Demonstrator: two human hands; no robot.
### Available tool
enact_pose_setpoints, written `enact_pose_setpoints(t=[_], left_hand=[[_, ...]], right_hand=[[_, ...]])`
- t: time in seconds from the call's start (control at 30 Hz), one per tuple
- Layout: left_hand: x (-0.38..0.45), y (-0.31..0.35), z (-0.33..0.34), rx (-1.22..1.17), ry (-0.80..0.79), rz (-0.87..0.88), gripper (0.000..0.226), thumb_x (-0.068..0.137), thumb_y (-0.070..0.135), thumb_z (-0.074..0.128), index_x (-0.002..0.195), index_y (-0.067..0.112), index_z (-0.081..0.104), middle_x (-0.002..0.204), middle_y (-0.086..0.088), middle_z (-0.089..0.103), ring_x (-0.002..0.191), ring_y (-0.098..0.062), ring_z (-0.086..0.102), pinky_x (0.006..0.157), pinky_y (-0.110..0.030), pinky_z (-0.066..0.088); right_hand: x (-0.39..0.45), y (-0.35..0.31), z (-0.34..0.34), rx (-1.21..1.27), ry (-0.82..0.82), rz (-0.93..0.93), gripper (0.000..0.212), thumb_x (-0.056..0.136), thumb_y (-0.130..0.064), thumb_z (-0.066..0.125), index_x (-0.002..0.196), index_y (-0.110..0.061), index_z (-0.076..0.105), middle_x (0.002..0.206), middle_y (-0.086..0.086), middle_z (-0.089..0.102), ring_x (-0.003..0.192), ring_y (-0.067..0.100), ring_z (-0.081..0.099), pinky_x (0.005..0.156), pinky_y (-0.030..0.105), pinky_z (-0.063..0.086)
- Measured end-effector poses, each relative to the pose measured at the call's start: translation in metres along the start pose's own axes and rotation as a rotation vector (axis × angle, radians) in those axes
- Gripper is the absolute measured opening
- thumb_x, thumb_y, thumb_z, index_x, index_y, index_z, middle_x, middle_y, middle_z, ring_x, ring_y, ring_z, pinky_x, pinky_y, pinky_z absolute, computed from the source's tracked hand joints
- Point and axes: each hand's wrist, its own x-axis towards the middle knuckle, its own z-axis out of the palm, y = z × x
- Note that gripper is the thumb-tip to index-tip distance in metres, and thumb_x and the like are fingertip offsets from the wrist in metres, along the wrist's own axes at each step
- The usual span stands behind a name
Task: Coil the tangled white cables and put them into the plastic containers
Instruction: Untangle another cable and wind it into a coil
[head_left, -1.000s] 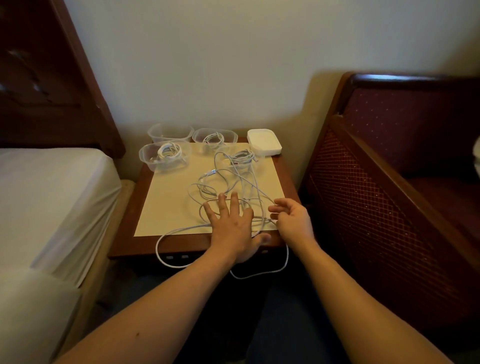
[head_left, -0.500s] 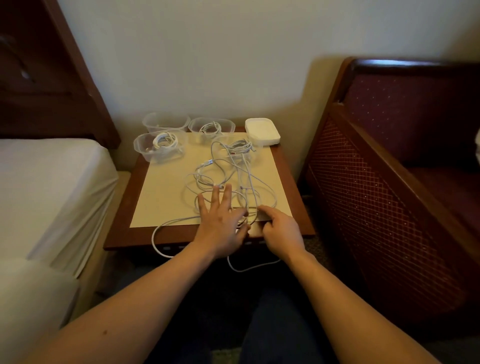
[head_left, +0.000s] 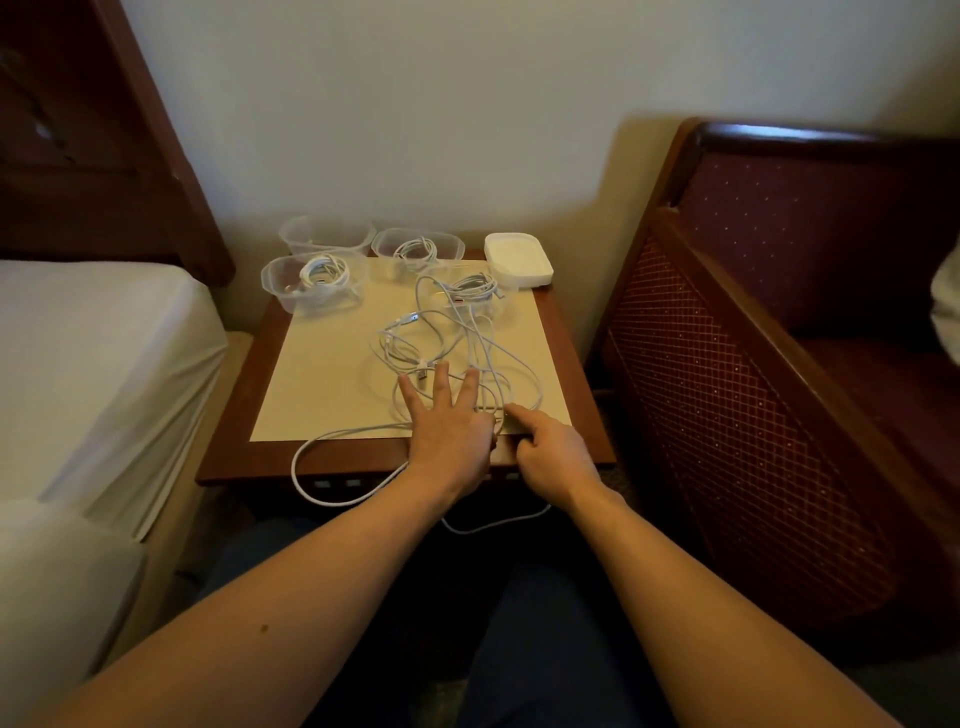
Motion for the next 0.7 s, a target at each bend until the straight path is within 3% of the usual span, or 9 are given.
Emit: enact_pose_setpoints(t=[0.07, 0.13, 0.23, 0.3, 0.37, 0.4, 0.47, 0.6, 0.7], left_hand=[[-0.002, -0.005, -0.003, 0.050, 0.025, 0.059, 0.024, 0.103, 0.024, 0.044, 0.112, 0.017, 0.066, 0.170, -0.009, -0.003, 0.153, -0.043, -0.015, 0.107, -0.081, -0.012], [-0.007, -0.019, -0.003, -0.063, 0.128, 0.068, 0.027, 0.105, 0.025, 0.040, 0.111, 0.015, 0.065, 0.171, -0.006, -0.001, 0.155, -0.035, -0.013, 0.113, -0.076, -0.008], [-0.017, -0.051, -0.005, -0.401, 0.459, -0.023, 0.014, 0.099, 0.015, 0.050, 0.097, 0.014, 0.064, 0.163, -0.005, 0.029, 0.152, -0.028, 0.020, 0.115, -0.060, 0.019], [-0.022, -0.072, -0.014, -0.683, 0.595, -0.182, 0.013, 0.100, 0.010, 0.049, 0.098, 0.012, 0.062, 0.140, -0.004, 0.055, 0.132, -0.026, 0.048, 0.101, -0.039, 0.038], [-0.026, -0.087, -0.029, -1.052, 0.621, -0.371, 0.019, 0.107, 0.016, 0.040, 0.097, 0.017, 0.056, 0.106, 0.002, 0.069, 0.097, -0.020, 0.069, 0.081, -0.027, 0.051], [-0.027, -0.095, -0.033, -1.181, 0.631, -0.462, 0.022, 0.108, 0.021, 0.036, 0.094, 0.022, 0.053, 0.091, 0.005, 0.069, 0.078, -0.016, 0.071, 0.073, -0.032, 0.055], [-0.030, -0.115, -0.036, -1.213, 0.693, -0.548, 0.022, 0.108, 0.026, 0.035, 0.092, 0.025, 0.050, 0.075, 0.004, 0.061, 0.056, -0.016, 0.065, 0.065, -0.043, 0.055], [-0.038, -0.145, -0.048, -1.198, 0.939, -0.632, 0.020, 0.103, 0.025, 0.039, 0.100, 0.015, 0.055, 0.077, -0.001, 0.058, 0.065, -0.016, 0.056, 0.064, -0.040, 0.050], [-0.044, -0.163, -0.066, -1.177, 1.120, -0.754, 0.015, 0.105, 0.015, 0.038, 0.099, 0.015, 0.052, 0.079, 0.001, 0.055, 0.065, 0.004, 0.053, 0.068, -0.026, 0.046]], right_hand=[[-0.001, 0.001, 0.004, -0.069, -0.016, -0.053, 0.054, 0.097, -0.011, 0.045, 0.148, -0.030, 0.047, 0.150, 0.002, 0.051, 0.129, 0.030, 0.053, 0.105, 0.038, 0.045], [-0.001, 0.001, 0.009, -0.149, -0.013, -0.093, 0.054, 0.097, -0.015, 0.044, 0.149, -0.028, 0.043, 0.152, 0.002, 0.047, 0.126, 0.032, 0.055, 0.101, 0.039, 0.047], [0.000, 0.000, 0.015, -0.201, 0.009, -0.087, 0.054, 0.099, -0.021, 0.043, 0.153, -0.025, 0.038, 0.158, 0.001, 0.041, 0.132, 0.029, 0.052, 0.102, 0.039, 0.048], [0.000, -0.001, 0.019, -0.224, 0.014, -0.085, 0.056, 0.099, -0.024, 0.042, 0.154, -0.023, 0.036, 0.161, 0.000, 0.037, 0.139, 0.023, 0.046, 0.107, 0.038, 0.045], [0.000, -0.003, 0.021, -0.275, 0.013, -0.106, 0.055, 0.100, -0.025, 0.041, 0.155, -0.020, 0.035, 0.162, -0.001, 0.034, 0.145, 0.018, 0.037, 0.111, 0.037, 0.042], [0.000, -0.005, 0.021, -0.315, 0.008, -0.115, 0.055, 0.101, -0.025, 0.039, 0.155, -0.018, 0.034, 0.163, -0.002, 0.032, 0.148, 0.016, 0.033, 0.111, 0.037, 0.040], [0.000, -0.008, 0.020, -0.390, 0.003, -0.118, 0.052, 0.103, -0.026, 0.037, 0.154, -0.016, 0.035, 0.163, -0.003, 0.033, 0.148, 0.014, 0.031, 0.109, 0.038, 0.041], [0.005, -0.014, 0.019, -0.508, 0.039, -0.113, 0.037, 0.103, -0.030, 0.034, 0.131, -0.013, 0.051, 0.138, 0.002, 0.055, 0.127, 0.024, 0.054, 0.088, 0.039, 0.048], [0.009, -0.004, 0.020, -0.693, 0.072, -0.099, 0.044, 0.104, -0.032, 0.032, 0.142, -0.013, 0.045, 0.146, 0.002, 0.050, 0.130, 0.036, 0.048, 0.098, 0.044, 0.047]])
